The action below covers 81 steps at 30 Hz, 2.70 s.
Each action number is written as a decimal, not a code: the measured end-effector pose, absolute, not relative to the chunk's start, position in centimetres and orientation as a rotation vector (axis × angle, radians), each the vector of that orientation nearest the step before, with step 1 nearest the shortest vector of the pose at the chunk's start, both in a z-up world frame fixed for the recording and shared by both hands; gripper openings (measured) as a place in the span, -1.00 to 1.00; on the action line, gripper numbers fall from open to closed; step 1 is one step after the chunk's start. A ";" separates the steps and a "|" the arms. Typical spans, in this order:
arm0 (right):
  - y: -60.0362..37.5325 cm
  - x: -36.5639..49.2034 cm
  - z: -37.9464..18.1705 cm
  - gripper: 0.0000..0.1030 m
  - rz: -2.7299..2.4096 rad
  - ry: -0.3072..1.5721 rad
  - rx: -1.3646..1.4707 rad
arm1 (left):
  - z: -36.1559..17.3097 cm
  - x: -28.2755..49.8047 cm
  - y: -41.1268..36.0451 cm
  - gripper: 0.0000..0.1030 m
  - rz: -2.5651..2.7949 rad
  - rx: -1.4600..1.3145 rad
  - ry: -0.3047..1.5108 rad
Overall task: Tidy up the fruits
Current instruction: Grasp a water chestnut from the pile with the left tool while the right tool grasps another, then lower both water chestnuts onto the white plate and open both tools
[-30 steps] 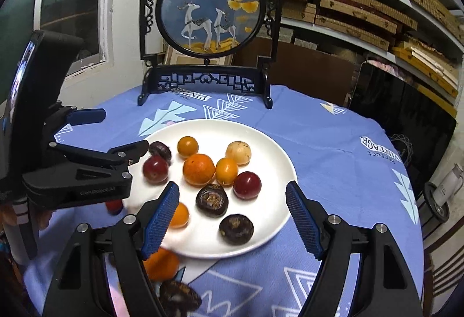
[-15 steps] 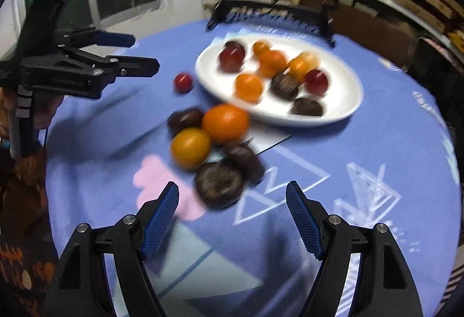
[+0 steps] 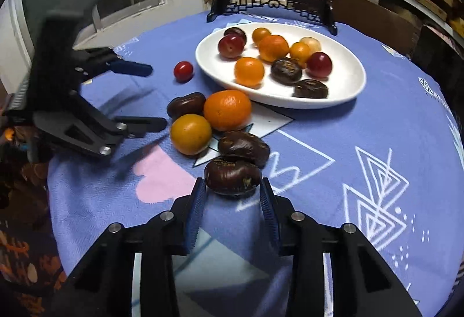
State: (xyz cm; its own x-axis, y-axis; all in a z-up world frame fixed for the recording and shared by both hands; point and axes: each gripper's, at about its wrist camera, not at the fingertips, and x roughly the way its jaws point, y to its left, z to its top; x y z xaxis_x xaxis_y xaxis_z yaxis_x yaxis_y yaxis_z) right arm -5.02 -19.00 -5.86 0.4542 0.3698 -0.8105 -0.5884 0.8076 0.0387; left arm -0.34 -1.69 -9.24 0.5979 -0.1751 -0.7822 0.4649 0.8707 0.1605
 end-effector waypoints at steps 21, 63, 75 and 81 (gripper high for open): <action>-19.9 -5.6 -4.9 -0.60 0.574 0.892 -0.216 | -4.8 -1.7 -2.2 -0.26 -0.412 0.260 0.819; -18.6 6.1 3.0 -0.17 0.486 0.696 -0.098 | -0.3 9.5 -3.1 -0.26 -0.229 0.168 0.752; -17.7 11.3 0.3 -0.17 0.480 0.762 -0.069 | -3.0 14.4 -3.3 -0.26 -0.175 0.180 0.807; -17.5 12.6 -0.4 -0.17 0.479 0.781 -0.066 | -3.7 15.0 -3.5 -0.26 -0.179 0.188 0.815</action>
State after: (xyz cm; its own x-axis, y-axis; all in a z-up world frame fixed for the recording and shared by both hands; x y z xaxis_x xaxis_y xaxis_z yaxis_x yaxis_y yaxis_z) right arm 12.62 -17.53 -0.44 0.6088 0.3907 -0.6905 -0.4387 0.8909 0.1173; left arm 15.05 -3.45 -3.71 0.6723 -0.0863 -0.7353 0.2301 0.9683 0.0968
